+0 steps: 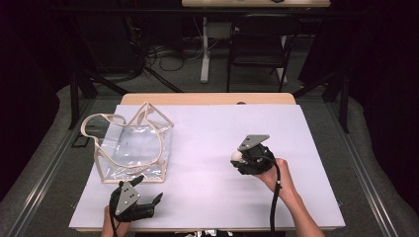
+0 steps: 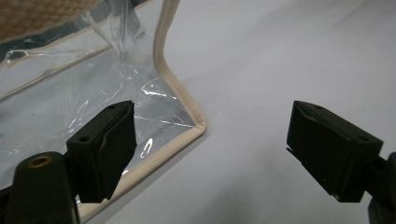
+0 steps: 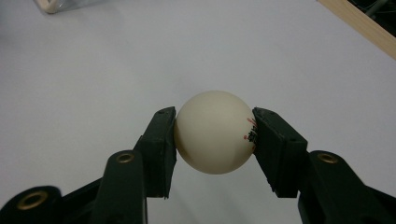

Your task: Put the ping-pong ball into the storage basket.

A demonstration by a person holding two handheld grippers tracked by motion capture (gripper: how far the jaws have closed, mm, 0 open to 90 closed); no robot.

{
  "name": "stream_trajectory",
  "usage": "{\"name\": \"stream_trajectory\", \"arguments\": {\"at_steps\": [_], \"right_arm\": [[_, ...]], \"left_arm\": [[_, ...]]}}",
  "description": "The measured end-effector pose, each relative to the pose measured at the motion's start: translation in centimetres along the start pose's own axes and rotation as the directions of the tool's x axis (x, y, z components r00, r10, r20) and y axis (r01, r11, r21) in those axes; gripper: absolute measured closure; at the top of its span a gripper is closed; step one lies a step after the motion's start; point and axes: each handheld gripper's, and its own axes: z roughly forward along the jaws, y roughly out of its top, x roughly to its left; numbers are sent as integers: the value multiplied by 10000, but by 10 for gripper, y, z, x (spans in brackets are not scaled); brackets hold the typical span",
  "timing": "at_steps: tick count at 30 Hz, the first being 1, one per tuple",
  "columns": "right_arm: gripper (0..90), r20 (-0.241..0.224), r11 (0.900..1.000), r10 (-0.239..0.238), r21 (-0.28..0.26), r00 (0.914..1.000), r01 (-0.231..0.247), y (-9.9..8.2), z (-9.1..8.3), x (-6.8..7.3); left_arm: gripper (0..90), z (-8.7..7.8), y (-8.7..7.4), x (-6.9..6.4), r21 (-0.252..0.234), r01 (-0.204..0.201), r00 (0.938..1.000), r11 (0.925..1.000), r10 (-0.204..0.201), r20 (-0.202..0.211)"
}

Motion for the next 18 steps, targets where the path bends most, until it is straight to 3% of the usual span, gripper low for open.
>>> {"name": "stream_trajectory", "arguments": {"at_steps": [18], "right_arm": [[511, 36, 9999, 45, -139, 10000, -45, 4, -6, 0]], "left_arm": [[162, 1, 0, -1, -7, 22, 10000, 10000, -22, 14]]}}
